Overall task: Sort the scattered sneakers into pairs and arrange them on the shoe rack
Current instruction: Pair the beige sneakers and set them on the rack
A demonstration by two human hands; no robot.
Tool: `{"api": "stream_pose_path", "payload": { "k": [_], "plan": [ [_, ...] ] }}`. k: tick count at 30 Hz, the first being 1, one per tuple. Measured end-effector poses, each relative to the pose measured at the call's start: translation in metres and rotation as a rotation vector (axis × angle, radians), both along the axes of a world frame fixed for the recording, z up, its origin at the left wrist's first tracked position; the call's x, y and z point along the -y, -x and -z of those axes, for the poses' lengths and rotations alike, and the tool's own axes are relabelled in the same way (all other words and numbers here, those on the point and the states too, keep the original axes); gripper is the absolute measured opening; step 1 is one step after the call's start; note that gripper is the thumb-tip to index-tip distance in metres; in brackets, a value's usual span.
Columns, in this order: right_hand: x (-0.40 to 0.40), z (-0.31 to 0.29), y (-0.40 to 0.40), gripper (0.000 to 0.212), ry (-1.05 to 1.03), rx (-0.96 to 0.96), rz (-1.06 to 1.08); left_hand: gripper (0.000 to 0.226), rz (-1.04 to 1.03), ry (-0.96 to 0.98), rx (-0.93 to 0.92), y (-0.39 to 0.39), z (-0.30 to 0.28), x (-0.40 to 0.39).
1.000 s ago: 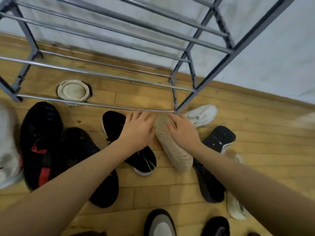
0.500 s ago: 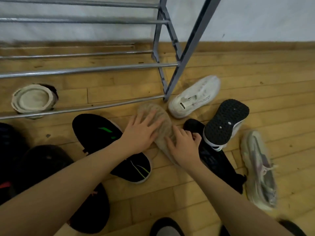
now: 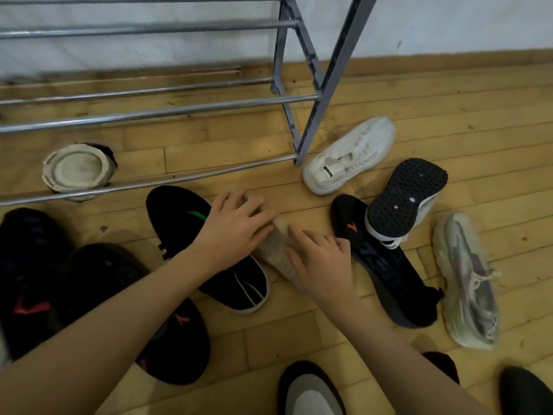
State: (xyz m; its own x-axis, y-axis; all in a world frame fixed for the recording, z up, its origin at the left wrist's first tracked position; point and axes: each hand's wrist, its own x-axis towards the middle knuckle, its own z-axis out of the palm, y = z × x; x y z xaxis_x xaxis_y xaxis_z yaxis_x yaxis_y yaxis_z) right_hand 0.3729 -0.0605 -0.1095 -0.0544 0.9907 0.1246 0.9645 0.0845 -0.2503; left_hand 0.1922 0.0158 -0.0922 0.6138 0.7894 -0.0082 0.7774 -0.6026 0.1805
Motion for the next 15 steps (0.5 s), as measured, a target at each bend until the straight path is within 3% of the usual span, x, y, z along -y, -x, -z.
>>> {"api": "stream_pose_path", "payload": {
  "k": [4, 8, 10, 13, 15],
  "plan": [
    [0.018, -0.009, 0.003, 0.03, -0.155, -0.011, -0.123, 0.033, -0.061, -0.096, 0.104, 0.017, -0.004, 0.033],
    [0.031, -0.017, 0.006, 0.03, -0.124, -0.142, -0.18, 0.039, -0.161, -0.082, 0.108, 0.034, -0.005, 0.058],
    [0.032, -0.022, 0.007, 0.041, -0.016, -0.154, -0.163, 0.049, -0.233, -0.028, 0.059, 0.044, -0.002, 0.066],
    [0.028, -0.028, 0.01, 0.073, 0.308, -0.155, -0.133, 0.062, -0.334, 0.041, -0.045, 0.057, 0.006, 0.075],
    [0.027, -0.027, 0.015, 0.081, 0.451, -0.107, -0.18, 0.069, -0.375, 0.082, -0.027, 0.058, 0.009, 0.077]
  ]
}}
